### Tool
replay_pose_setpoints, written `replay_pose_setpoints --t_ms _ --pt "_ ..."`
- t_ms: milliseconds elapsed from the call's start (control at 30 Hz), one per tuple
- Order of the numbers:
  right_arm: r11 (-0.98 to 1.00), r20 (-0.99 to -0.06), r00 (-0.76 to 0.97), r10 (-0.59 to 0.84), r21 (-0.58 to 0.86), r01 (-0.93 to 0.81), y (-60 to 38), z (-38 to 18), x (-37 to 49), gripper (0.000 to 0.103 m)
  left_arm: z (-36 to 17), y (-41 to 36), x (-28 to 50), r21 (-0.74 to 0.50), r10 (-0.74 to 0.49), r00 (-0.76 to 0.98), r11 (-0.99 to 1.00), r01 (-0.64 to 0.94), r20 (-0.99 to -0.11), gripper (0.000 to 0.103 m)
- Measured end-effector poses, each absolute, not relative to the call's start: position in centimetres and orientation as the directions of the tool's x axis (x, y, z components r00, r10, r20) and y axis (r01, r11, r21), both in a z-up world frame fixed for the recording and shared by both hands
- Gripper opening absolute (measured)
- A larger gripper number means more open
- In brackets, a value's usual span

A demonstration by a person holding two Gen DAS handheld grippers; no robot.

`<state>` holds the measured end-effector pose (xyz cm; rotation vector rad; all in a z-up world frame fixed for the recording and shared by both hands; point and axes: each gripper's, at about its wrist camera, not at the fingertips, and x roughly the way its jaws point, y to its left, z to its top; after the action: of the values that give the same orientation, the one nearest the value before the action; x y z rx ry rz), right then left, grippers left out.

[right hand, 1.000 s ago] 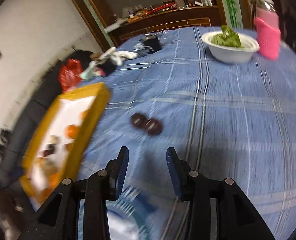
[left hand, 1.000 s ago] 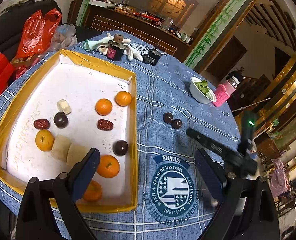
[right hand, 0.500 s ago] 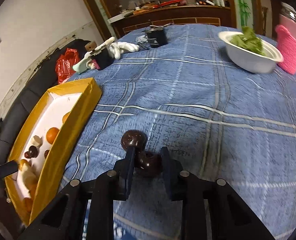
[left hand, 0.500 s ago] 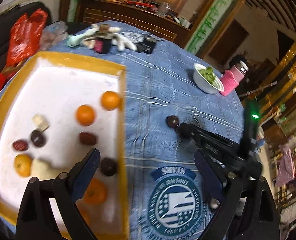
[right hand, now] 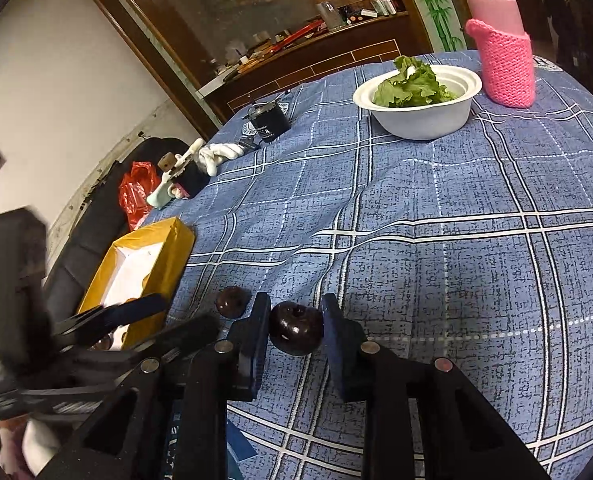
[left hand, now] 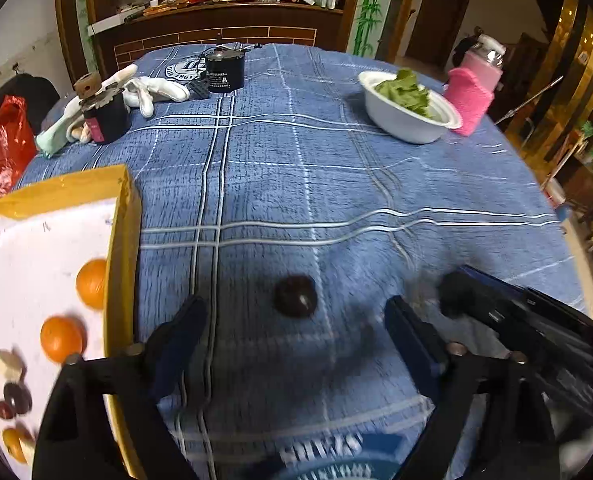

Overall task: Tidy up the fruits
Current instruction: 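Grasp another dark fruit with the right tool while the left tool grasps the last one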

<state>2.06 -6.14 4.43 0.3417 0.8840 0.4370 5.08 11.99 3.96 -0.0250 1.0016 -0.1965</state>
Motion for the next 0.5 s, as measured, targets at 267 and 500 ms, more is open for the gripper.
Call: replay_pose_setpoints --t_ms 267,500 --pt "0.857 -0.662 0.555 0.503 0.463 -0.225 -5.7 4.3 2.2 0.029 1.7 11.4 6.1 -0.023 -0.1 0.513 0.988 0.154 -0.853 0.035" --pt "0.858 -0.653 0.565 0.504 0.455 -0.239 -5.6 4.4 2.1 0.029 5.5 16.5 3.0 -0.233 -0.235 0.564 0.969 0.077 -0.791 0.021"
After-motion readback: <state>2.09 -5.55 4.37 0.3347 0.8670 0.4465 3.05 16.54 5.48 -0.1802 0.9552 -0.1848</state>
